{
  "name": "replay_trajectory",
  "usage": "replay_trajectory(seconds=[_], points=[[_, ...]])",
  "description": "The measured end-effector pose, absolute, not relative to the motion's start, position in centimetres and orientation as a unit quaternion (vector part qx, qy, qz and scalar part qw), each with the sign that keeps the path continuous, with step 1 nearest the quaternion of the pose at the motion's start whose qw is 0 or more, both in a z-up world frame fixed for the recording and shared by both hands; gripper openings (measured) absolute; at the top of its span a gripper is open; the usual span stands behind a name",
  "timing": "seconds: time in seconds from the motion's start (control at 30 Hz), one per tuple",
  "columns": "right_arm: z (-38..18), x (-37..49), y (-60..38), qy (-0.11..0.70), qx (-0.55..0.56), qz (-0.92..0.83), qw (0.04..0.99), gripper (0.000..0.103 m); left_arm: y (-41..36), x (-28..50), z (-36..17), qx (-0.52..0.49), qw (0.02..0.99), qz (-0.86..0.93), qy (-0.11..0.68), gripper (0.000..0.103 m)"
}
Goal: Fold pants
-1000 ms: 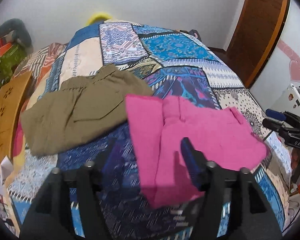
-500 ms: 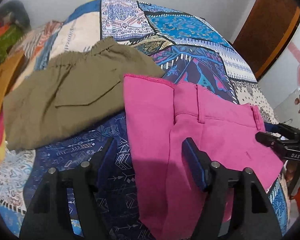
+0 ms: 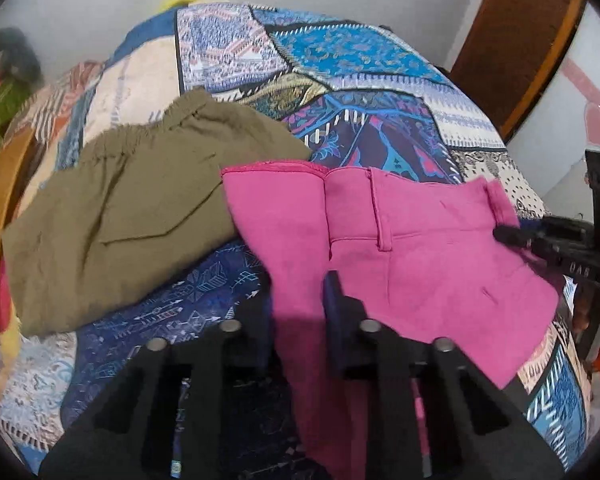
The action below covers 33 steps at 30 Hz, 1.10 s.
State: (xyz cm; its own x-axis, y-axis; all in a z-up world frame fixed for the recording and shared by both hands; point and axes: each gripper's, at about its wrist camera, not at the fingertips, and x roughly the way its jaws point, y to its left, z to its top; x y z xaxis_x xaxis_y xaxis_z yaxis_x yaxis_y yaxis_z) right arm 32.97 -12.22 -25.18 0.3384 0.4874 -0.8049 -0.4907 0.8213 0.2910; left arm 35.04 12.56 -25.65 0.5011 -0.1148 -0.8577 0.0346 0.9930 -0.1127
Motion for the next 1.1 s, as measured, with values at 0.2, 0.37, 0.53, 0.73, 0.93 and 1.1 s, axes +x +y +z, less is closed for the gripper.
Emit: replay_trajectory(seconds=[0.2,0.37,0.53,0.73,0.93,1.1], points=[[-22.2,31.5,-11.9,0.460,0.000,0.310,0.832,0.014,13.2,33.6,-24.0,-0.053,0.873,-0.050,0.482,0.005],[-20.5,30.8,-11.5,0.453,0.002,0.317,0.833,0.013,12.4,32.0,-21.9,-0.030,0.886,-0.048,0.460,0.005],[-18.4,30.3,-10.2,0.443,0.000,0.324,0.836,0.013,13.3,30.7,-19.9,-0.044,0.893,-0.045,0.446,0.005],[-15.8,30.1,-7.6,0.421,-0.012,0.337,0.842,0.013,15.6,29.1,-17.7,-0.064,0.901,-0.031,0.428,0.005],[-14.5,30.8,-4.3,0.409,-0.018,0.351,0.842,0.013,18.6,27.8,-15.6,-0.069,0.910,-0.009,0.409,0.005],[-13.8,32.3,-0.4,0.401,-0.024,0.367,0.839,0.013,22.1,27.4,-14.2,-0.072,0.915,0.015,0.396,0.005]])
